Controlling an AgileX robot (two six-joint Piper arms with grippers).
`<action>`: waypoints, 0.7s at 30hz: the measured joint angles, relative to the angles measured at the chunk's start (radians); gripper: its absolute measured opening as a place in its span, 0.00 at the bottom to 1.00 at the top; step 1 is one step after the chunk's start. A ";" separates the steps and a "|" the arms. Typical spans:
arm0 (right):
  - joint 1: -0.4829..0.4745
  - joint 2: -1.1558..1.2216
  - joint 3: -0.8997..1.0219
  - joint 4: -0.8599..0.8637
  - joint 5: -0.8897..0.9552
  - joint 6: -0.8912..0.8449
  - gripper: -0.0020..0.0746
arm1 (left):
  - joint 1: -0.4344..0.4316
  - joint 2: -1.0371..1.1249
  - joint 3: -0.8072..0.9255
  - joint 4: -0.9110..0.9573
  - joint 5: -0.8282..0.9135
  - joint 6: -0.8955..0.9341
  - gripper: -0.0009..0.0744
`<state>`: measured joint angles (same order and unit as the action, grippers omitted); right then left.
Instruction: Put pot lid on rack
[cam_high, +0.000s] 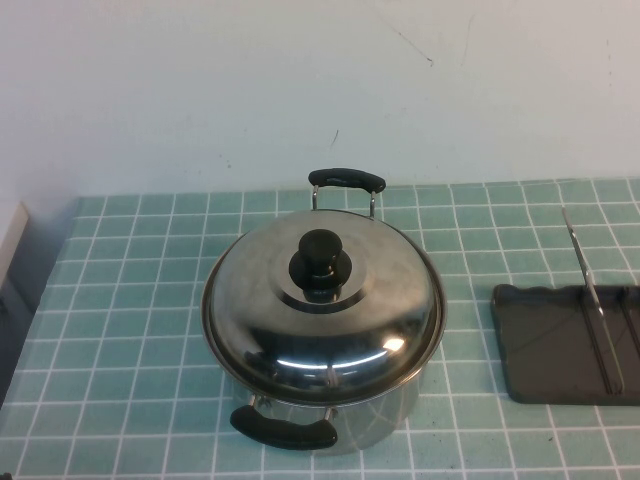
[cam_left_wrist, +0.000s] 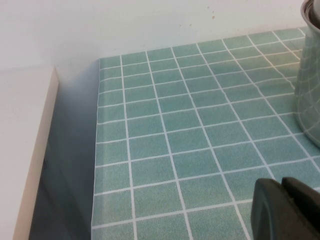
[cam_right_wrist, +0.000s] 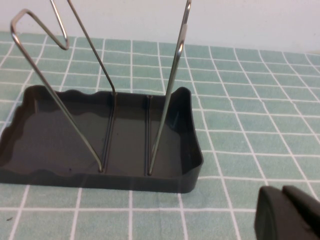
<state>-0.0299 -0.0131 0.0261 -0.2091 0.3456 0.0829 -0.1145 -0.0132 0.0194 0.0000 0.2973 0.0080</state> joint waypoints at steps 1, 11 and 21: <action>0.000 0.000 0.000 0.000 0.000 0.000 0.02 | 0.000 0.000 0.000 0.000 0.000 0.000 0.01; 0.000 0.000 0.000 0.000 0.000 0.000 0.02 | 0.000 0.000 0.000 -0.223 -0.031 -0.131 0.01; 0.000 0.000 0.000 0.000 0.000 0.000 0.02 | 0.000 0.000 0.002 -0.646 -0.153 -0.269 0.01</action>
<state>-0.0299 -0.0131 0.0261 -0.2091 0.3456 0.0829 -0.1145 -0.0132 0.0212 -0.6463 0.1439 -0.2608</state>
